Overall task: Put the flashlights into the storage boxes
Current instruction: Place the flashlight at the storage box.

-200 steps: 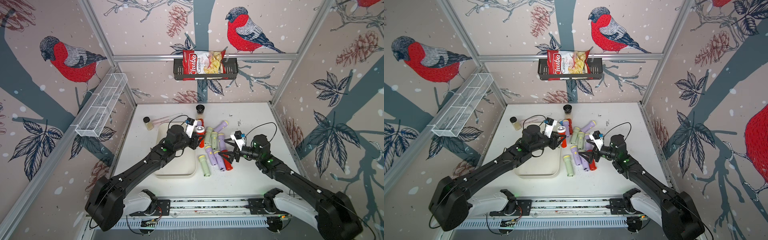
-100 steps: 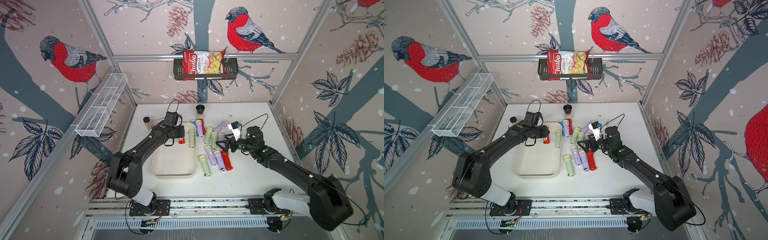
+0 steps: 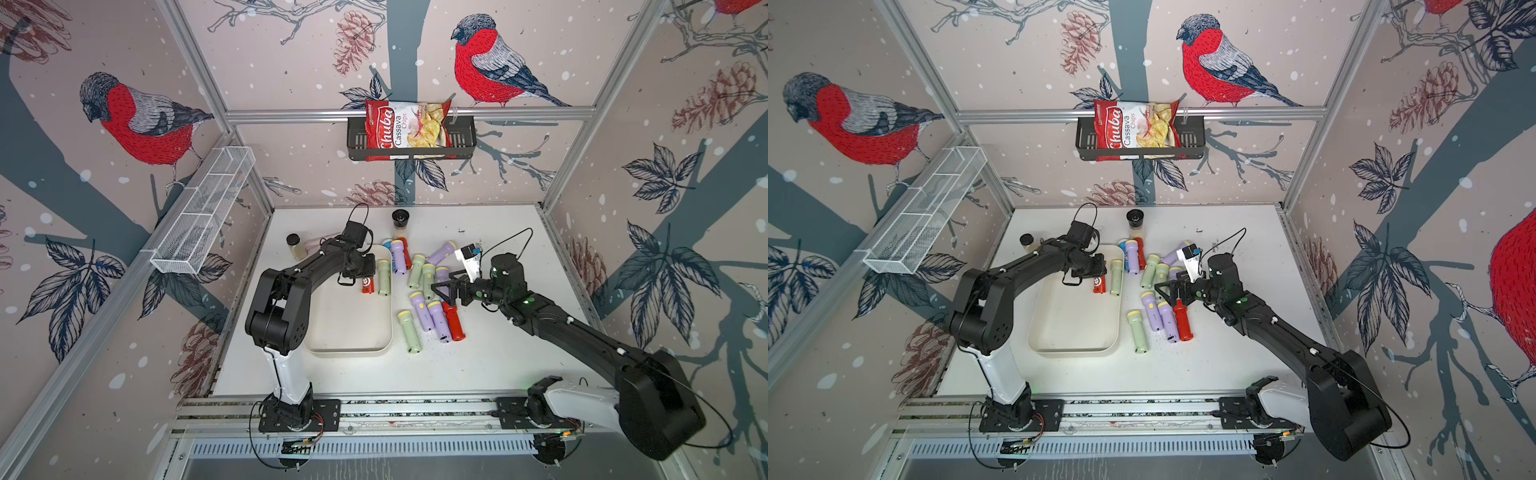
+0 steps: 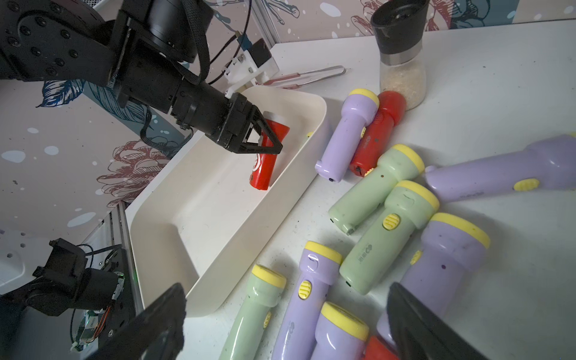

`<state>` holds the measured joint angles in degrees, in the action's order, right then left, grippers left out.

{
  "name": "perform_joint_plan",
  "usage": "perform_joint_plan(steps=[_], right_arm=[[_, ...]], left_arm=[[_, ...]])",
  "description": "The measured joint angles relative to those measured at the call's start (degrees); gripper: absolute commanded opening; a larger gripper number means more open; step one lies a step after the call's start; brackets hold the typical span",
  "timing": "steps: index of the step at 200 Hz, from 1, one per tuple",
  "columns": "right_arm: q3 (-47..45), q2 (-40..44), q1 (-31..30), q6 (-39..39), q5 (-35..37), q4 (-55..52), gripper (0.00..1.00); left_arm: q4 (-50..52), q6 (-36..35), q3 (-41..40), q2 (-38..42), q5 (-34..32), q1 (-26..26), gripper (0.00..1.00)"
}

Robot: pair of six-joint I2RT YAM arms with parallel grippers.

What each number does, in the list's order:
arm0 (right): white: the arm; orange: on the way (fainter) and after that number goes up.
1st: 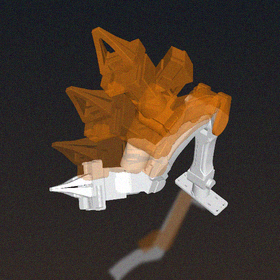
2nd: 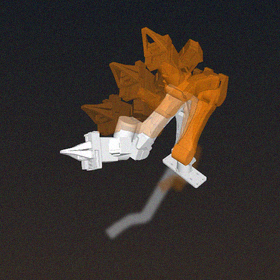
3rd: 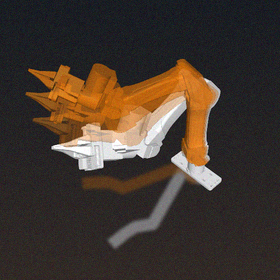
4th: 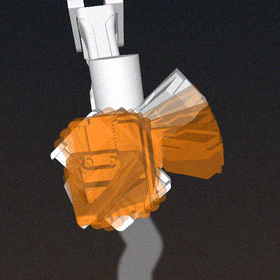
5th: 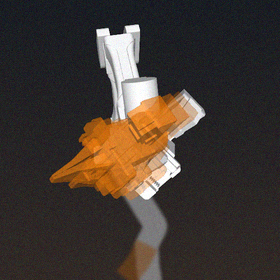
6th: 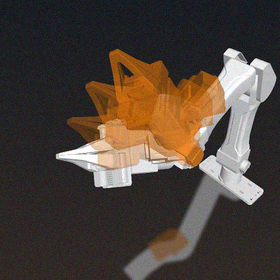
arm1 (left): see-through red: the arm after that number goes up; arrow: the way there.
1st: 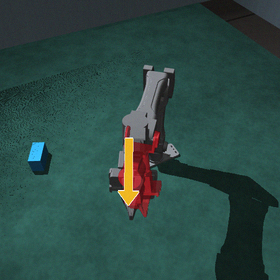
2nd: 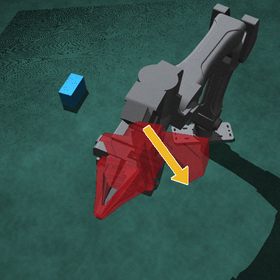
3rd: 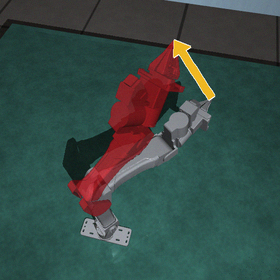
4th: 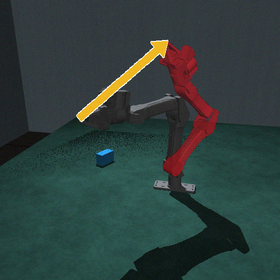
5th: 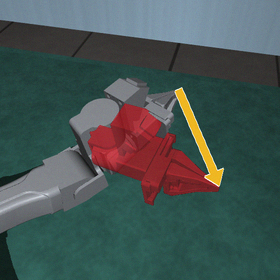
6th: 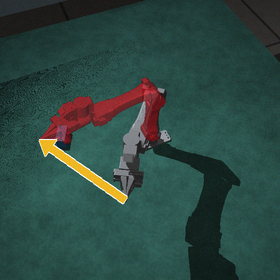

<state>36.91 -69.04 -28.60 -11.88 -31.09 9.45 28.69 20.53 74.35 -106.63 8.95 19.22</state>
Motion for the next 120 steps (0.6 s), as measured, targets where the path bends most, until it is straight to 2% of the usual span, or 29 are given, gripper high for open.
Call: perform_joint_plan(steps=[31, 63, 101, 120], right_arm=[[-0.55, 0.33, 0.07, 0.0, 0.61, 0.13, 1.0], [-0.55, 0.44, 0.44, 0.0, 0.83, 0.42, 1.0], [-0.72, 1.66, 0.66, 0.0, 1.05, 1.53, 1.0], [-0.72, 2.03, 0.9, 0.0, 1.09, 2.19, 1.0]], left_arm=[[0.04, 0.02, 0.15, -1.4, 1.2, 0.0, 0.26], [-0.02, 0.04, 0.24, -1.81, 1.81, 0.0, 0.4], [0.15, 0.04, 0.02, -1.95, 1.95, 0.0, 0.51], [0.11, 0.04, -0.13, -1.88, 1.95, 0.0, 0.51]])
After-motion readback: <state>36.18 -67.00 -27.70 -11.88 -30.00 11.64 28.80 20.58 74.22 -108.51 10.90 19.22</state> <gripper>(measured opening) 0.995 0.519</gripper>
